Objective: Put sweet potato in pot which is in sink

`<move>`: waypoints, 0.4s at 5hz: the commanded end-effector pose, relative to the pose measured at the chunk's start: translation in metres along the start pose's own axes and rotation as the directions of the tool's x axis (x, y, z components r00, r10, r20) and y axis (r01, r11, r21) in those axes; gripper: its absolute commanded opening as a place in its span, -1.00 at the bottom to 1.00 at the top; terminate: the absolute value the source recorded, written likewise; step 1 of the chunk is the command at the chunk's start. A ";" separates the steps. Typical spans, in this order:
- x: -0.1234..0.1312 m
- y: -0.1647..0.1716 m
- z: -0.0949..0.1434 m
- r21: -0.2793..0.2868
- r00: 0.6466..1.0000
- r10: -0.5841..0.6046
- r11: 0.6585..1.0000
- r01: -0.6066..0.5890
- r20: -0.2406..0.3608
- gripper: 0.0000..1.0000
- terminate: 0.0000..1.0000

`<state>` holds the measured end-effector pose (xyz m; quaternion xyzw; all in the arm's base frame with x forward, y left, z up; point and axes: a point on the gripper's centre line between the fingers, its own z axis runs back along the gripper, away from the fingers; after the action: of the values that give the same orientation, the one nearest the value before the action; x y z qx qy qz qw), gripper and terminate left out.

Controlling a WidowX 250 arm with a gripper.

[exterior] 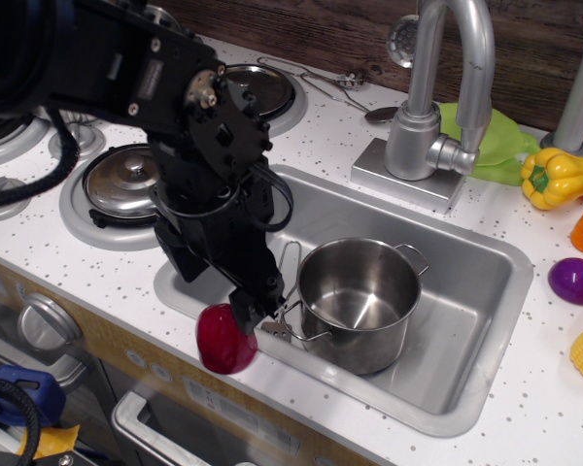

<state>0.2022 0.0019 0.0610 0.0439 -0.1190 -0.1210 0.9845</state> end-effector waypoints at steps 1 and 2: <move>0.000 0.000 0.000 0.000 1.000 0.000 1.000 0.000 0.000 1.00 -1.00; -0.002 0.003 -0.009 0.000 1.000 -0.014 1.000 0.014 0.025 1.00 -1.00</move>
<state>0.1994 0.0066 0.0406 0.0332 -0.1268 -0.1344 0.9822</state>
